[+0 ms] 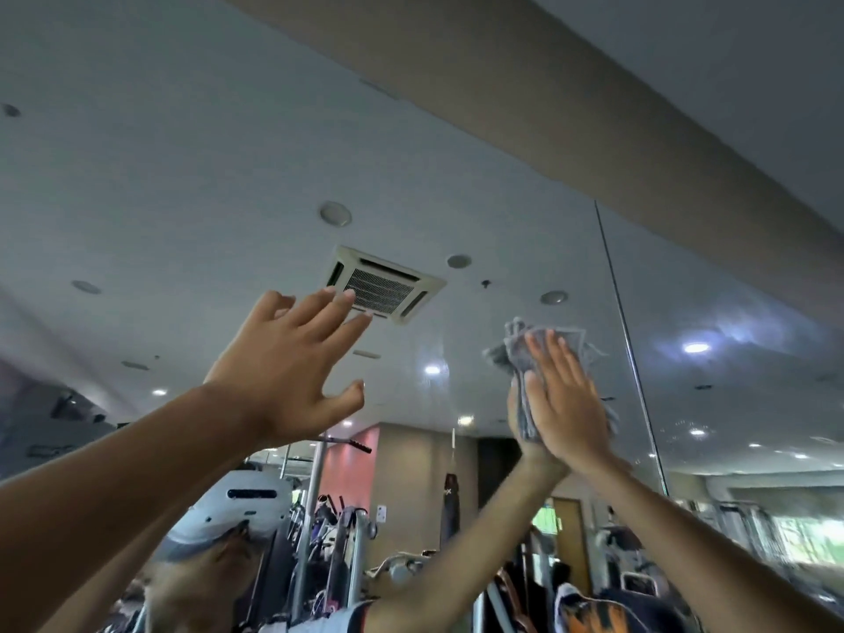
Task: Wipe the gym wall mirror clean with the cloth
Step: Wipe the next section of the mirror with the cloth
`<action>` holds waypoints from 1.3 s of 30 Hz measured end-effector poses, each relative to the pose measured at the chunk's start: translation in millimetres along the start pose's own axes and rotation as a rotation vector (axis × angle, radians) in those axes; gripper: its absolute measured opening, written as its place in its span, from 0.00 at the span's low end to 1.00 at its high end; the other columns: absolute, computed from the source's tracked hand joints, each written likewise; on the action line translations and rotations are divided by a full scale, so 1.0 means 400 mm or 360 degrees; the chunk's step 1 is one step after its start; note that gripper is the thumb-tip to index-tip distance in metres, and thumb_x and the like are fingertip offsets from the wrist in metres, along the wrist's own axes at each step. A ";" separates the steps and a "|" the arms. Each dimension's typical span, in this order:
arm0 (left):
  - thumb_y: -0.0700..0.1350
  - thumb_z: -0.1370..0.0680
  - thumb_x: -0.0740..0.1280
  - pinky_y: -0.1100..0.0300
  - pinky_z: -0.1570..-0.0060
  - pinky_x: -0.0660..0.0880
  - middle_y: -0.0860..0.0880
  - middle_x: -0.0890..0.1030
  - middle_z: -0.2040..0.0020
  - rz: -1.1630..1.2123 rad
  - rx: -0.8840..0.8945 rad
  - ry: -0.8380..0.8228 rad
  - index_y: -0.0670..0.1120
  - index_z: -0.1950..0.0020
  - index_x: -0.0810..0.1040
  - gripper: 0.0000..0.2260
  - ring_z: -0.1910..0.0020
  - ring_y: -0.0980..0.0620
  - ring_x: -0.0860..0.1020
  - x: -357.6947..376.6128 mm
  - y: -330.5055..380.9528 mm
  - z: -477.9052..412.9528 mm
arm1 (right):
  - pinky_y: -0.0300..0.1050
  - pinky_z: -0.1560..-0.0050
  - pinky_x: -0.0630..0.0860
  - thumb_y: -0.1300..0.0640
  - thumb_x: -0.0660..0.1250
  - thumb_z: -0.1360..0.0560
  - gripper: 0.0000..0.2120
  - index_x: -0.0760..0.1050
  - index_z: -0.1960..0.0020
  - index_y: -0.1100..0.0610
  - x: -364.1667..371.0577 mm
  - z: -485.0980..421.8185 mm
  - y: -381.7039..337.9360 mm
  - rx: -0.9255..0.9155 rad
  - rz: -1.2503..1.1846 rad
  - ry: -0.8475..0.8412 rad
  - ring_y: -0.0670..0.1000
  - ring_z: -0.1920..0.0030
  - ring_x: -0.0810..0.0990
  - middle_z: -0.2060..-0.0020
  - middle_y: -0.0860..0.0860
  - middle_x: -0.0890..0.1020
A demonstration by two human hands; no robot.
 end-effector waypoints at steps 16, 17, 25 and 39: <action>0.64 0.23 0.51 0.45 0.32 0.57 0.35 0.69 0.26 -0.0016 -0.0259 0.0141 0.37 0.26 0.70 0.37 0.26 0.37 0.68 0.006 -0.068 0.029 | 0.55 0.23 0.44 0.44 0.45 0.18 0.27 0.41 0.21 0.35 -0.006 0.037 -0.186 -0.0663 0.0004 -0.0179 0.42 0.21 0.43 0.20 0.39 0.45; 0.64 0.23 0.52 0.45 0.32 0.57 0.35 0.70 0.27 -0.0022 -0.0218 0.0143 0.37 0.26 0.71 0.37 0.27 0.37 0.69 0.004 -0.075 0.036 | 0.57 0.22 0.45 0.43 0.44 0.18 0.26 0.43 0.21 0.35 -0.011 0.036 -0.161 -0.0534 -0.0014 -0.0178 0.42 0.21 0.43 0.20 0.38 0.46; 0.61 0.22 0.51 0.43 0.27 0.55 0.36 0.67 0.25 0.0074 -0.0160 0.0227 0.38 0.24 0.68 0.35 0.24 0.38 0.65 0.018 -0.073 0.097 | 0.55 0.23 0.45 0.40 0.46 0.17 0.29 0.47 0.19 0.46 0.034 -0.162 -0.377 0.0250 0.0074 0.0005 0.51 0.20 0.48 0.19 0.48 0.51; 0.61 0.21 0.50 0.41 0.26 0.57 0.36 0.67 0.25 0.0150 -0.0193 0.0279 0.37 0.25 0.69 0.35 0.24 0.38 0.64 0.018 -0.063 0.104 | 0.59 0.21 0.52 0.42 0.41 0.20 0.29 0.49 0.20 0.46 0.011 -0.021 -0.217 0.0156 -0.0071 0.0058 0.46 0.20 0.49 0.20 0.44 0.53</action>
Point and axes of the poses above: each hand's wrist, its own z-axis away from the middle knuckle, its own x-axis out of the palm, y = z × x, the point moved 2 cm from there along -z, towards the middle knuckle
